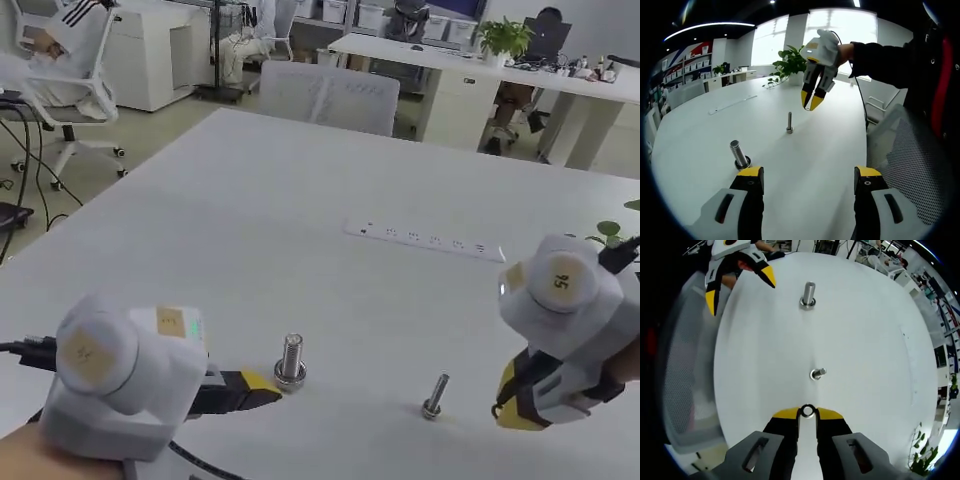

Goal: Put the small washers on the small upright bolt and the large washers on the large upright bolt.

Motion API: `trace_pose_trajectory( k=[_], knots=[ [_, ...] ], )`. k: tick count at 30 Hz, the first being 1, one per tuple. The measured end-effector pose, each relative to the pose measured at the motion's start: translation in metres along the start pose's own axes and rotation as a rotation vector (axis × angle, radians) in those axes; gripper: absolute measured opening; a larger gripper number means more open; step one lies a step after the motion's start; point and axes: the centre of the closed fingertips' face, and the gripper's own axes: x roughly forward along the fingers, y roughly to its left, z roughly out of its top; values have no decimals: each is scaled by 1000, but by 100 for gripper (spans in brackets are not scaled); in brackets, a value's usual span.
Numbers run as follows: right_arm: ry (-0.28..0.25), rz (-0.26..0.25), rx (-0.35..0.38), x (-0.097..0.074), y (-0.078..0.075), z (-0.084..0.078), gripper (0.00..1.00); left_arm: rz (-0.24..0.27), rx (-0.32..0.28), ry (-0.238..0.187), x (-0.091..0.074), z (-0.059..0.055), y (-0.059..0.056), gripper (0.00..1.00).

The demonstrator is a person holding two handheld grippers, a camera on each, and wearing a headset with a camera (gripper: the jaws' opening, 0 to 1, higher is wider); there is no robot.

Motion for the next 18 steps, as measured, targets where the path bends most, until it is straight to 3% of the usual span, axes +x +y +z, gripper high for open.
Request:
trace_pose_trajectory(
  k=[18],
  knots=[
    [-26,-22,-72,-4,-15,35,13,7,-6,-3,-2,0,2,73]
  ],
)
